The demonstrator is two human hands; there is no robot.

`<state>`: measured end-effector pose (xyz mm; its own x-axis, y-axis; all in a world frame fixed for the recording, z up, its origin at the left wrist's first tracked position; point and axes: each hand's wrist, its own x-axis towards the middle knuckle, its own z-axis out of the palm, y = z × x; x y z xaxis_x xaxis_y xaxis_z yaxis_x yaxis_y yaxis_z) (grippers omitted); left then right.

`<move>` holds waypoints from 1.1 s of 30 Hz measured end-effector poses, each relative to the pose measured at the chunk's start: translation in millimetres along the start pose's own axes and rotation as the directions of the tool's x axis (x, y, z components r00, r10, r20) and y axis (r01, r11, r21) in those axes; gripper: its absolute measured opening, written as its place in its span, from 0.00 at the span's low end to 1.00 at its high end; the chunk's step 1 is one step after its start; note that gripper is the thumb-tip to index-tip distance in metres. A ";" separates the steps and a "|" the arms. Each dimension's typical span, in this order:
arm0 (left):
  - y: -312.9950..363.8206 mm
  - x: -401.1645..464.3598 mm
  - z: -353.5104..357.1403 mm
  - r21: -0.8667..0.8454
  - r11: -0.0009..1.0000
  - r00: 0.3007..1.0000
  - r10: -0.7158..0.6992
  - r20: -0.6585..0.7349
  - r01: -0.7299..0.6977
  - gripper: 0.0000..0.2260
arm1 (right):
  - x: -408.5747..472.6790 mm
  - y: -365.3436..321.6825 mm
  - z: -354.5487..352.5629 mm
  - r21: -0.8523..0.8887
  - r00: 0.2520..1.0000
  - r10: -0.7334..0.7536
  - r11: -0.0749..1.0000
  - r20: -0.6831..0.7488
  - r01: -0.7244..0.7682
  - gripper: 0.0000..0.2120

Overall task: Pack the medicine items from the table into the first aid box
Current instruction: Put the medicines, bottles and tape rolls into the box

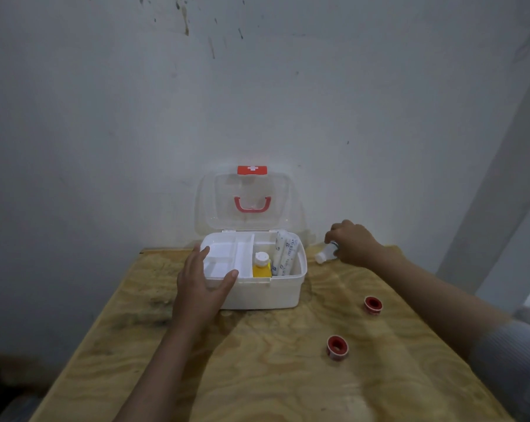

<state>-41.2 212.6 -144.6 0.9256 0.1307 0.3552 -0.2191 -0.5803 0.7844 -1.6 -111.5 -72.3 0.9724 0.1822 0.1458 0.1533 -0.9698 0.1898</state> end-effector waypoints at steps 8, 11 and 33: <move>0.2 -0.6 1.9 -0.007 1.000 1.000 0.010 0.006 -0.010 0.34 | 6.8 -3.4 36.8 -0.104 0.998 0.017 0.994 0.056 -0.011 0.18; -1.7 -2.0 2.4 0.004 1.000 1.000 0.003 0.006 -0.003 0.34 | 5.3 -5.5 45.1 -0.116 1.000 0.002 0.993 -0.002 -0.002 0.15; -2.7 2.2 8.8 -0.018 1.000 1.000 0.019 -0.007 -0.019 0.33 | -32.0 -51.5 -64.3 0.752 0.897 0.179 0.624 -0.405 0.214 0.09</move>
<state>-35.8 207.5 -150.5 0.9192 0.1253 0.3732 -0.2418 -0.5684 0.7864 -51.9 -57.0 -24.3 0.8282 0.0550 0.5577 0.4363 -0.6878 -0.5801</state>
